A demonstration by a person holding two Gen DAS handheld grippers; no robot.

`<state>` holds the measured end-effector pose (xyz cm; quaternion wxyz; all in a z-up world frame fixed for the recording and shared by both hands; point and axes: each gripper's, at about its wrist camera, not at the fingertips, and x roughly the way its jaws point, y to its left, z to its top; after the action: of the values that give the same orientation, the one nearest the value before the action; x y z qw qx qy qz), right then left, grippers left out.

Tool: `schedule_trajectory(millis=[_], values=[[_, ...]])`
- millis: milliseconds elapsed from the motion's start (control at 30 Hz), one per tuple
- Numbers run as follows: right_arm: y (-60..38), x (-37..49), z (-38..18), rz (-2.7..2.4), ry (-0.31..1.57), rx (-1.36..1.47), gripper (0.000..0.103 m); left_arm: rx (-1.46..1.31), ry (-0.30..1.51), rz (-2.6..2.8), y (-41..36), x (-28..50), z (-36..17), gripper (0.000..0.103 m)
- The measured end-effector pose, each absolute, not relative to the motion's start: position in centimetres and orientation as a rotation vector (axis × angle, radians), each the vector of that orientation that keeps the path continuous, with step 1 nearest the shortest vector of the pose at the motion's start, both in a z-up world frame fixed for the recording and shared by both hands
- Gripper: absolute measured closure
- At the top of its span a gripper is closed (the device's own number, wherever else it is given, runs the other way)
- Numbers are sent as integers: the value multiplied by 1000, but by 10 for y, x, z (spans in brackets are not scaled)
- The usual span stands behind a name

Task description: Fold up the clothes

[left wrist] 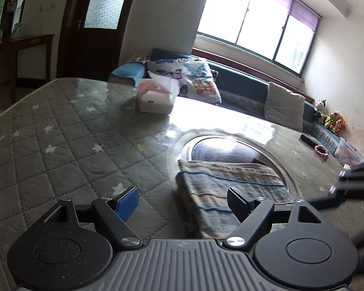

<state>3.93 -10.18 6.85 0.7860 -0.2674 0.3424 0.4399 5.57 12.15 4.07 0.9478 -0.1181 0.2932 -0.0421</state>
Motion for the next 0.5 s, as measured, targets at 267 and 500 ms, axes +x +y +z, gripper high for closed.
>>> schedule_trajectory(millis=[267, 500], values=[[-170, 75, 85, 745, 759, -583, 63, -179, 605, -185, 91, 60, 41, 43], [-195, 70, 54, 801, 823, -495, 73, -83, 649, -246, 69, 57, 25, 68]])
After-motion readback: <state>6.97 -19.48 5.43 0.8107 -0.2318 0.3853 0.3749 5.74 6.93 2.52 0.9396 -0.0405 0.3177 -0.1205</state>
